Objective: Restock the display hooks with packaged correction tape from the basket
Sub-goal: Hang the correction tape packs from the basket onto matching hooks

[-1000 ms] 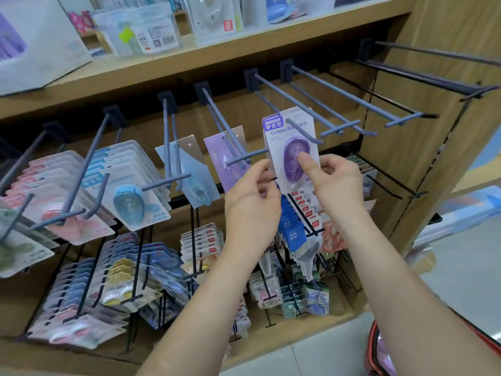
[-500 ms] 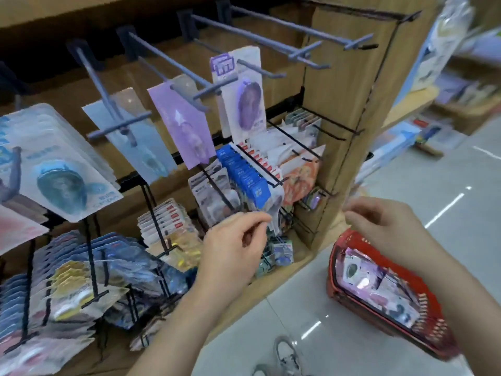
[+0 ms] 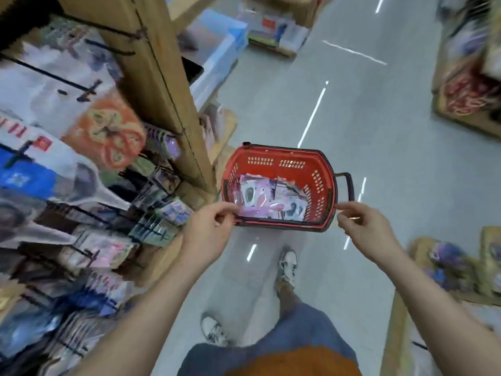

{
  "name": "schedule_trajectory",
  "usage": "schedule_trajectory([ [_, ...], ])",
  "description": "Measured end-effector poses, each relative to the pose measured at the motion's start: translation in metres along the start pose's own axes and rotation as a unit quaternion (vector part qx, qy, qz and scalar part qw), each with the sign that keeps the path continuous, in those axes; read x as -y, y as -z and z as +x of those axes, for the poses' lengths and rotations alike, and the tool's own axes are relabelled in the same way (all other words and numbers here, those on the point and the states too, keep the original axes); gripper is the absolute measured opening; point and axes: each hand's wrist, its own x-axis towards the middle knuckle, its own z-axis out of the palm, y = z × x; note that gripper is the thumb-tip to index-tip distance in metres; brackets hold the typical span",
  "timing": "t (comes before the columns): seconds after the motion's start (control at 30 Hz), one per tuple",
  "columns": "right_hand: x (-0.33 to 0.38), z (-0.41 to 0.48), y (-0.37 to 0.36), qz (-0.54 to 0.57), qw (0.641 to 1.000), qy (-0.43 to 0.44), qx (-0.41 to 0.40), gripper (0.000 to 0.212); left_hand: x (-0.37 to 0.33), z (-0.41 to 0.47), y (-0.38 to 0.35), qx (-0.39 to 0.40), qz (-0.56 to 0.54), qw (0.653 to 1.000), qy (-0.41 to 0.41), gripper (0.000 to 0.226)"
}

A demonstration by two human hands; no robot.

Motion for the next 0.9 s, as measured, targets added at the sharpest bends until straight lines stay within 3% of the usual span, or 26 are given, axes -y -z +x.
schedule_trajectory([
  [0.17,-0.052,0.088,0.003,0.031,0.997,-0.057,0.035,0.022,0.004,0.074,-0.093,0.066,0.066,0.994,0.054,0.035],
  [0.4,-0.113,0.24,-0.056,-0.01,0.989,-0.097,0.116,0.048,0.052,0.175,-0.201,0.126,0.143,0.974,0.126,0.043],
  [0.53,-0.153,0.322,-0.133,-0.011,0.98,-0.101,0.17,0.051,0.123,0.234,-0.256,0.159,0.16,0.959,0.171,0.051],
  [0.63,-0.181,0.384,-0.204,0.028,0.975,-0.104,0.195,0.053,0.192,0.29,-0.303,0.193,0.179,0.949,0.173,0.073],
  [0.8,-0.217,0.451,-0.324,0.086,0.958,-0.125,0.242,0.059,0.289,0.385,-0.358,0.197,0.312,0.922,0.115,0.079],
  [0.9,-0.231,0.472,-0.38,0.047,0.959,-0.124,0.25,0.066,0.333,0.43,-0.37,0.201,0.377,0.898,0.109,0.083],
])
